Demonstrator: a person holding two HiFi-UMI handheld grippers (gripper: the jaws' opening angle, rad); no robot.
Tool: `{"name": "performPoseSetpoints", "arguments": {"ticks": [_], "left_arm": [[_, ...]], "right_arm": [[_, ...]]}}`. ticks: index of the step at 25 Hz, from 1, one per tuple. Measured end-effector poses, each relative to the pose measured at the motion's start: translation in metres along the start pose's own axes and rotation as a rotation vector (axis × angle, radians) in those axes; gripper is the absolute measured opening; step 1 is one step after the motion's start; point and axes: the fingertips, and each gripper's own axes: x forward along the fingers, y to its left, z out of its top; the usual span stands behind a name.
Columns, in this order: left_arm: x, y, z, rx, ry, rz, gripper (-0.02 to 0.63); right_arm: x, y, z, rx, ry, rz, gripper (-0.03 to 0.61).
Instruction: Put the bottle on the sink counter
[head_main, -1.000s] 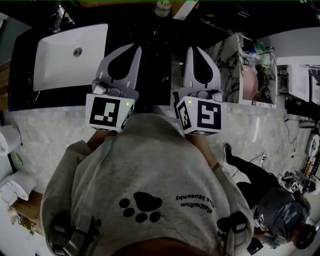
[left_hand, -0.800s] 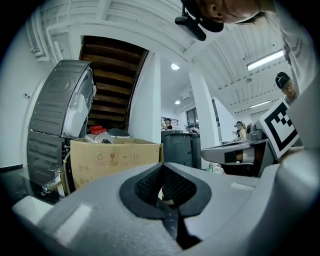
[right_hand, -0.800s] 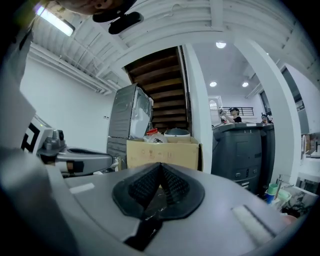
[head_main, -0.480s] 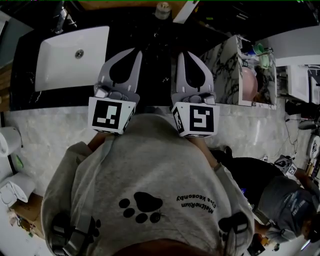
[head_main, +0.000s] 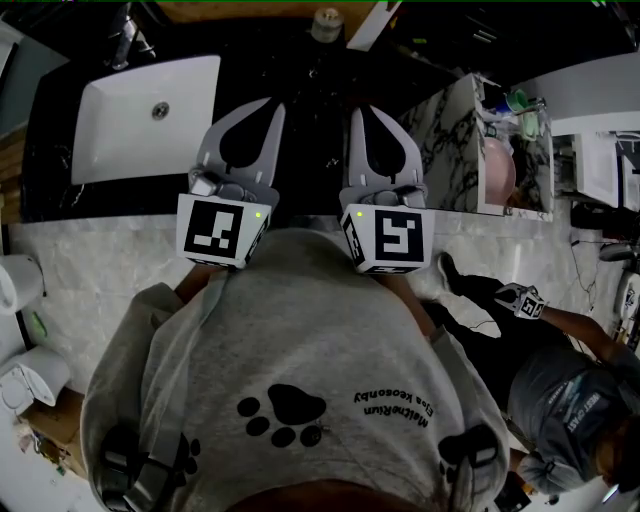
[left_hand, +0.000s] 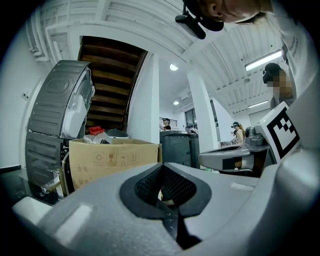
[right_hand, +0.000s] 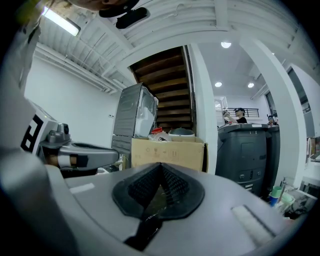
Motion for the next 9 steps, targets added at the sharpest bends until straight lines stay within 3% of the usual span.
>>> {"name": "performPoseSetpoints", "arguments": {"ticks": [9], "left_arm": [[0.0071,0.0013,-0.0016,-0.003,0.001,-0.004,0.003]], "right_arm": [[0.0064,-0.0045,-0.0081,0.021,0.025,-0.003,0.001]]}}
